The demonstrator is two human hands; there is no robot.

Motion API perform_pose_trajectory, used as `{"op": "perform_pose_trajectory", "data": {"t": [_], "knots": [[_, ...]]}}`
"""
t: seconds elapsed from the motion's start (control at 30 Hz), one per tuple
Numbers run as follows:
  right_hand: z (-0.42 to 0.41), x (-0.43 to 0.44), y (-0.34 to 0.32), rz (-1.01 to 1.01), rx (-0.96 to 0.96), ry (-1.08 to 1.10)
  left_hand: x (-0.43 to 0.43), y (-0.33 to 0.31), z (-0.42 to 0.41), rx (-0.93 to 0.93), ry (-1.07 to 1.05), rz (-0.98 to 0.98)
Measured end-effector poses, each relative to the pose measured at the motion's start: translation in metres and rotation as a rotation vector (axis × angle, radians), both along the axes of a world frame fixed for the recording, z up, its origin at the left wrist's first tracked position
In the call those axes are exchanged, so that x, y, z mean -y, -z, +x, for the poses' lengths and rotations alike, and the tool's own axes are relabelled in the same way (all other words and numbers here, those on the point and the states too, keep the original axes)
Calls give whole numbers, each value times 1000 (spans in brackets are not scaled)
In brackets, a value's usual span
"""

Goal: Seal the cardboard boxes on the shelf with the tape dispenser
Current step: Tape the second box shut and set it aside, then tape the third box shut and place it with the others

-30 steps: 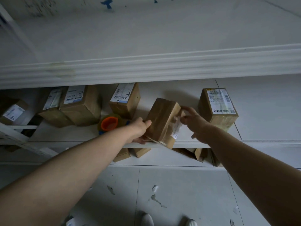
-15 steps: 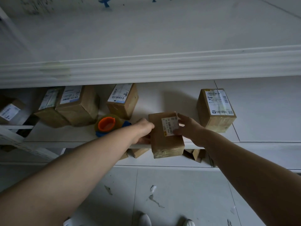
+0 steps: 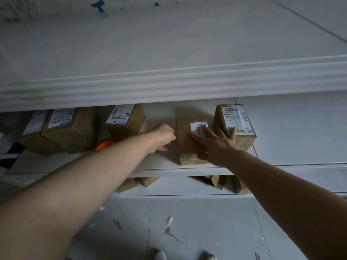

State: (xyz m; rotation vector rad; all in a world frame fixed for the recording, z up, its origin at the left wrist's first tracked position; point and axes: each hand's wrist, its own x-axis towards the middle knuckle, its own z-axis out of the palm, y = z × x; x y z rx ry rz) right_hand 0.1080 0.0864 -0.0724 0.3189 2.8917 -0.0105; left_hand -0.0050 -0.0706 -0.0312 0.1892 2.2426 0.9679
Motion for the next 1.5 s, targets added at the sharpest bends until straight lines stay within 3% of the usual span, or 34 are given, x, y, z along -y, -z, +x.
{"op": "perform_pose_trajectory", "data": {"t": [0.17,0.4,0.7,0.93,1.07,1.27,1.5], "knots": [[0,-23,9,18,-59,56,-5,11,12,78,128,-18],[-11,-28,-15,19,-63,66,20,11,5,-31,77,-56],[-55,77,-17,-343,-90,-54,117,0,-23,-141,-27,-44],[-103,157,-5,-700,-78,164,176,15,-79,-331,-226,-61],[-131,175,5,-928,-166,381,180,21,-106,-279,-170,-81],[-152,180,8,-1084,-199,461,169,27,-122,-142,-103,7],[-124,150,-4,-1129,-359,593,133,20,-104,-72,105,93]]}}
